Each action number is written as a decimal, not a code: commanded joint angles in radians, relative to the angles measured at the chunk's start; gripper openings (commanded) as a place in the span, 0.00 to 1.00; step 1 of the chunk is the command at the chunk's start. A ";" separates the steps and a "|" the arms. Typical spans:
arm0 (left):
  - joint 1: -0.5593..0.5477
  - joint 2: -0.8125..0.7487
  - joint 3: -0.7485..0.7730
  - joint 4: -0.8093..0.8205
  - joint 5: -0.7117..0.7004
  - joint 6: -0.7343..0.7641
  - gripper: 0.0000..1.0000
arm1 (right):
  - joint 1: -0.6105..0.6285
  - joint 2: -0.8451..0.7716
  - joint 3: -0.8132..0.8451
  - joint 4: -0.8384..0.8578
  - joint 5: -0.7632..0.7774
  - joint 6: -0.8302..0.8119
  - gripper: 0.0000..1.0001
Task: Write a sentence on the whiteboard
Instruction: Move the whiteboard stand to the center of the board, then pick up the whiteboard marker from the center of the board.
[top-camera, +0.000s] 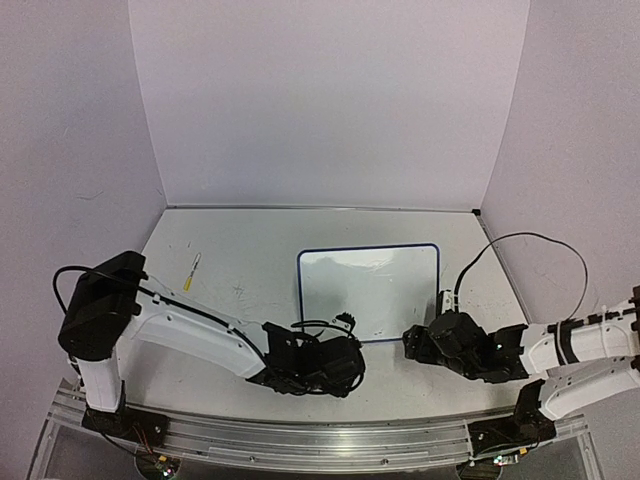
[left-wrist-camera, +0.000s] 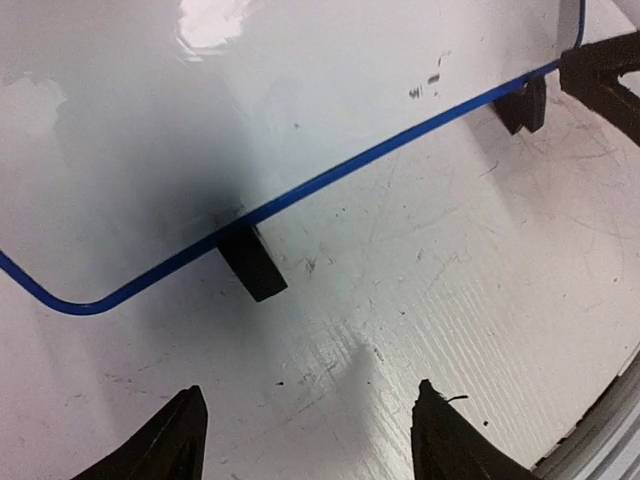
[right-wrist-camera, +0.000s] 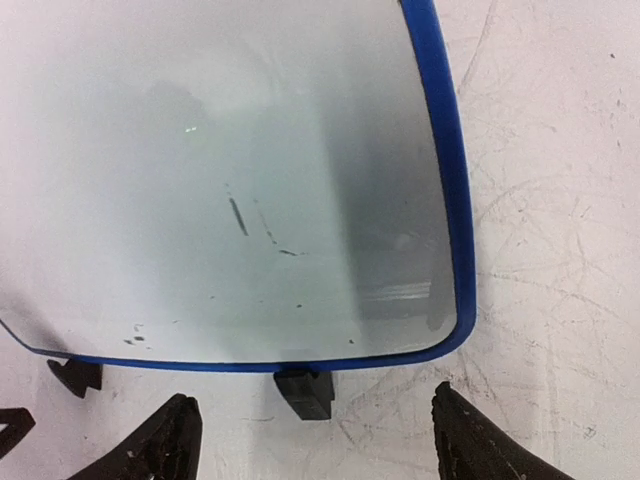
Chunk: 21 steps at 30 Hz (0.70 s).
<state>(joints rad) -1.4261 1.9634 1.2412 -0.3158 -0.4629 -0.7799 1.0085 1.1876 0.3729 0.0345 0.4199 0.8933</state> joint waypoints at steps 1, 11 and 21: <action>0.006 -0.195 -0.056 -0.012 -0.029 0.063 0.76 | 0.021 -0.129 0.044 -0.106 0.032 -0.015 0.83; 0.178 -0.679 -0.272 -0.009 -0.072 0.178 0.90 | 0.020 -0.471 0.132 -0.210 0.147 -0.251 0.98; 0.874 -0.773 -0.277 -0.104 0.181 0.288 0.99 | 0.020 -0.281 0.385 -0.232 0.258 -0.441 0.98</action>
<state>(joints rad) -0.8144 1.1142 0.9210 -0.3449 -0.4465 -0.5835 1.0264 0.8287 0.6450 -0.1840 0.6047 0.5683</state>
